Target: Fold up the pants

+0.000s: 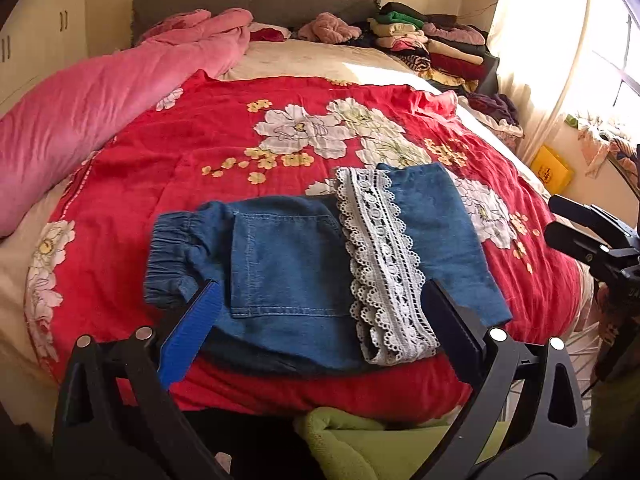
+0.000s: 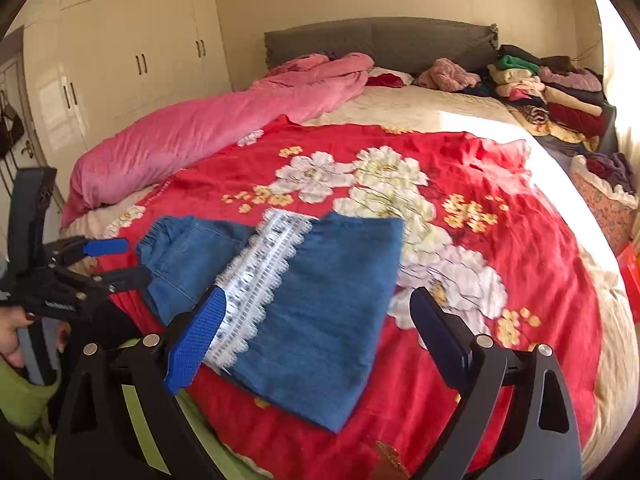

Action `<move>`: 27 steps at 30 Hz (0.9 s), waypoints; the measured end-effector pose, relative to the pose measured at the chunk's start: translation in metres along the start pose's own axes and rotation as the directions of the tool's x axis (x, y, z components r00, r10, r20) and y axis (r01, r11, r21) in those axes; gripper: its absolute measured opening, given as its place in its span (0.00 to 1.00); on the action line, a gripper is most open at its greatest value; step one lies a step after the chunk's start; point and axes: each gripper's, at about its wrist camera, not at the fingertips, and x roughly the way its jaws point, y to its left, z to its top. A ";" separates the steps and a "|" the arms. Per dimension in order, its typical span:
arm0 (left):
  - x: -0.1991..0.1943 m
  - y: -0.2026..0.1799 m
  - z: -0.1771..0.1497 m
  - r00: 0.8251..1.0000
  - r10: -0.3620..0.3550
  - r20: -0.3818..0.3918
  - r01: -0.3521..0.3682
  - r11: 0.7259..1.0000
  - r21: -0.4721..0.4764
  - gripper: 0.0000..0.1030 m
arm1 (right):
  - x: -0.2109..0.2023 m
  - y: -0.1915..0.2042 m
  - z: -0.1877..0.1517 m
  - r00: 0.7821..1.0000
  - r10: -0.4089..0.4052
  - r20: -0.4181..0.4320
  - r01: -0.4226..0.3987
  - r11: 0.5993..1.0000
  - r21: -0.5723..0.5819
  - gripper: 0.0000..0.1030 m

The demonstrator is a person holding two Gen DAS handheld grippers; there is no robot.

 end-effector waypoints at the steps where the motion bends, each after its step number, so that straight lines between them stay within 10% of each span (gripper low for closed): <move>1: 0.000 0.004 0.000 1.000 0.009 0.002 -0.009 1.000 -0.003 0.91 | 0.003 0.004 0.006 1.000 0.009 0.001 -0.009 1.000 -0.007 0.90; 14: 0.010 0.074 -0.009 0.995 0.101 -0.017 -0.102 0.987 -0.126 0.91 | 0.069 0.064 0.067 0.992 0.115 -0.042 -0.121 0.980 -0.156 0.90; 27: 0.044 0.101 -0.015 0.996 0.041 -0.083 -0.056 0.980 -0.193 0.91 | 0.194 0.121 0.089 0.919 0.248 -0.307 -0.325 0.917 -0.231 0.90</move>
